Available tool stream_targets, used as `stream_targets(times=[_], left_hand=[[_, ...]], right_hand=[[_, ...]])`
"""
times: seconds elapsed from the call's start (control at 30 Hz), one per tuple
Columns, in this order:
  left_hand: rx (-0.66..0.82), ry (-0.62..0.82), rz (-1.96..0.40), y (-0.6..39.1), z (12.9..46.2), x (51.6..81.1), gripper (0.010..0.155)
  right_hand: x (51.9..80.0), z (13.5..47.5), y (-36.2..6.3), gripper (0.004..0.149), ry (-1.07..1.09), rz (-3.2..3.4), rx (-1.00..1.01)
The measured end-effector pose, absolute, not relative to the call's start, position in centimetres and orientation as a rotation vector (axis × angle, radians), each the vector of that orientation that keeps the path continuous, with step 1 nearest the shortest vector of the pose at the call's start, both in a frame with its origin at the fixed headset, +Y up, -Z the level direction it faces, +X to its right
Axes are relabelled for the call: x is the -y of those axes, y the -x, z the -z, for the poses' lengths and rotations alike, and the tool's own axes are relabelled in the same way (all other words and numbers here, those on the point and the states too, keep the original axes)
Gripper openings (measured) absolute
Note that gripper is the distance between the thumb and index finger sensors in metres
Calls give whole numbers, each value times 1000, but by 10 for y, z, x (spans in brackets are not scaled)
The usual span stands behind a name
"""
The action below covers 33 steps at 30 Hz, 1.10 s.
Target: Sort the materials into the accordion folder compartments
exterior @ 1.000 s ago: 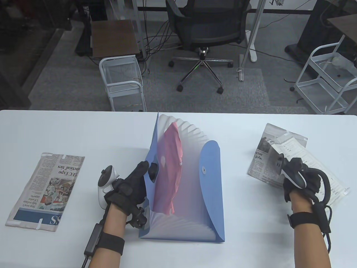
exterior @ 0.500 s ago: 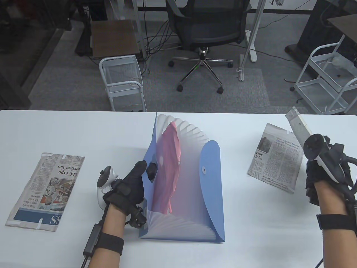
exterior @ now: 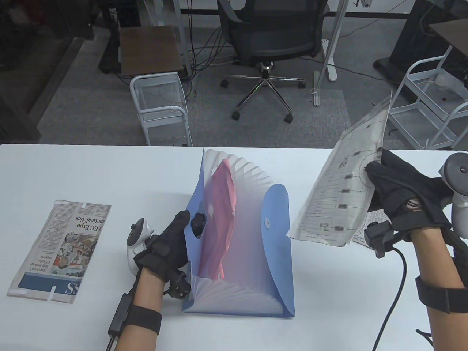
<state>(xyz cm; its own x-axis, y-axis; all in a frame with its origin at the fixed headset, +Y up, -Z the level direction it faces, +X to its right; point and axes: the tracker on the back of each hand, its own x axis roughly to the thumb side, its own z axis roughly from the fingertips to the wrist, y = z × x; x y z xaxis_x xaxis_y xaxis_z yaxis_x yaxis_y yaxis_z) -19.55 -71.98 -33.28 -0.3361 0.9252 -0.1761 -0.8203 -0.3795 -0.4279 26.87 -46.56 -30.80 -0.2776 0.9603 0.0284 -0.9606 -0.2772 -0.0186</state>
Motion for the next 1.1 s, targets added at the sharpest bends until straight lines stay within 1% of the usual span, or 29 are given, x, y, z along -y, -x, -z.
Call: stream_targets(times=[0.2, 0.4, 0.53, 0.8, 1.1], left_hand=[[316, 468, -1926, 196, 332, 720, 76], [318, 466, -1929, 197, 332, 720, 76], [317, 465, -1927, 197, 333, 720, 76], [317, 464, -1927, 198, 333, 720, 76], [317, 465, -1928, 198, 333, 720, 76]], right_hand=[[464, 306, -235, 52, -149, -1771, -40], [459, 304, -211, 52, -206, -1800, -68], [461, 304, -202, 52, -222, -1829, -80], [476, 311, -187, 52, -220, -1880, -130], [482, 313, -170, 52, -255, -1894, -195]])
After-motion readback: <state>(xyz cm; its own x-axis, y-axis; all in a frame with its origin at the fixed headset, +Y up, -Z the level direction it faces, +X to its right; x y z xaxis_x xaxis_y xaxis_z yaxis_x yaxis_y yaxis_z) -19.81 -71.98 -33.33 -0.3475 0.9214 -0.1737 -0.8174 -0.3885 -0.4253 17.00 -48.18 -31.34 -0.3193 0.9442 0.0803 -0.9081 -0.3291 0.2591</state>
